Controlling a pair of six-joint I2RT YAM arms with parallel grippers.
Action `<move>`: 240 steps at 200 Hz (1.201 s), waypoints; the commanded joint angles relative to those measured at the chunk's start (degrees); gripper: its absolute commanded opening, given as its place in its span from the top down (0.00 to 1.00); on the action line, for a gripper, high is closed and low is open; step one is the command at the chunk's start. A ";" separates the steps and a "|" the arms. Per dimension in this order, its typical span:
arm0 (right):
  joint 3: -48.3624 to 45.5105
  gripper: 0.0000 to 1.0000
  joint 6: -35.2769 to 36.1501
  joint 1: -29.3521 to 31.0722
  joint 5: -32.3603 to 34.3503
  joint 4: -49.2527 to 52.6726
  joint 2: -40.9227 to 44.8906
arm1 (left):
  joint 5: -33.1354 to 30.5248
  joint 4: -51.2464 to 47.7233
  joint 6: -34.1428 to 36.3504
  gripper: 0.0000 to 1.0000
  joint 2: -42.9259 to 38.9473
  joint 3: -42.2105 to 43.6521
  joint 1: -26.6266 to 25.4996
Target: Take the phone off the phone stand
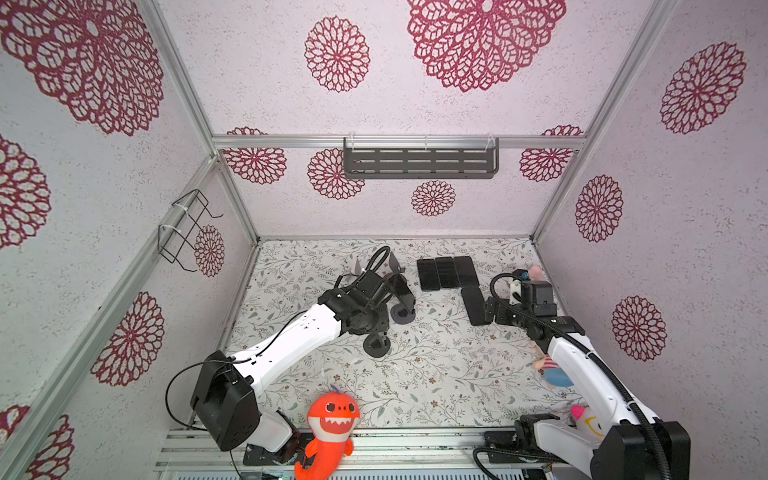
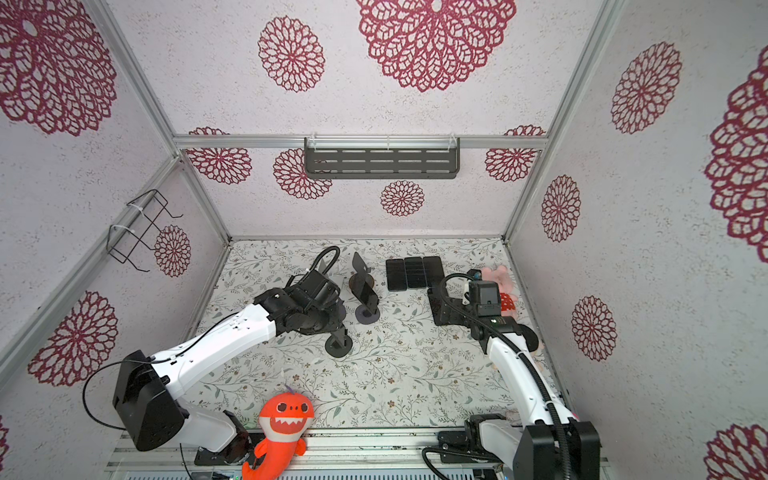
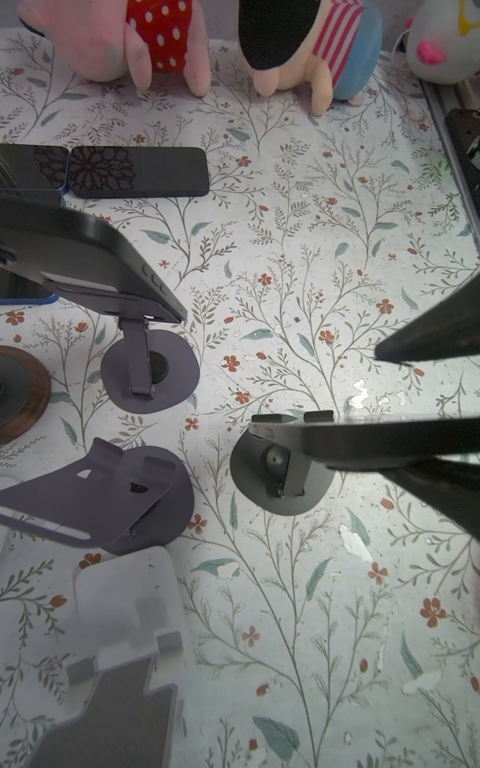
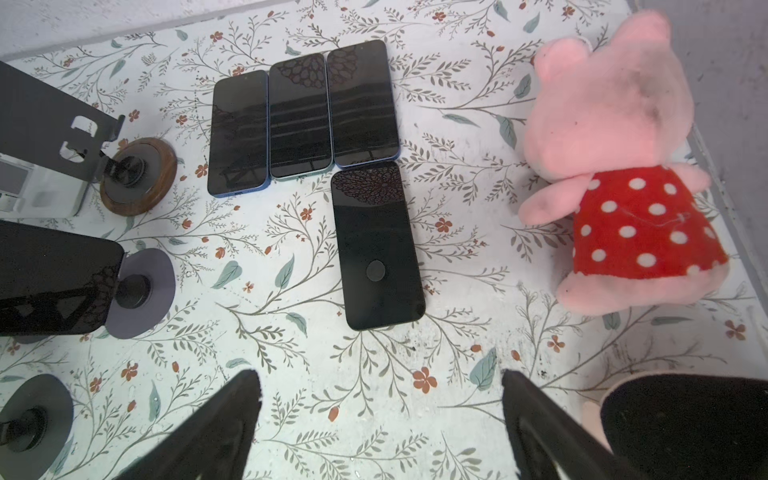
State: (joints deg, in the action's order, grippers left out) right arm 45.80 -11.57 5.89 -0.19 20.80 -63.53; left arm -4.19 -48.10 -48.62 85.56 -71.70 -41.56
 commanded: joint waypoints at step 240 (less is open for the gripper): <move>-0.32 0.04 4.96 0.60 -29.61 -10.19 -2.18 | 2.85 -2.92 7.52 0.98 0.77 -6.24 3.10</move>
State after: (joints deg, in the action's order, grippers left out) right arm 44.45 -8.54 6.07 -19.27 12.97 -67.81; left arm -1.96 -50.11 -44.75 86.37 -73.52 -39.18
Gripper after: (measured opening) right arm 0.957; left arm 0.113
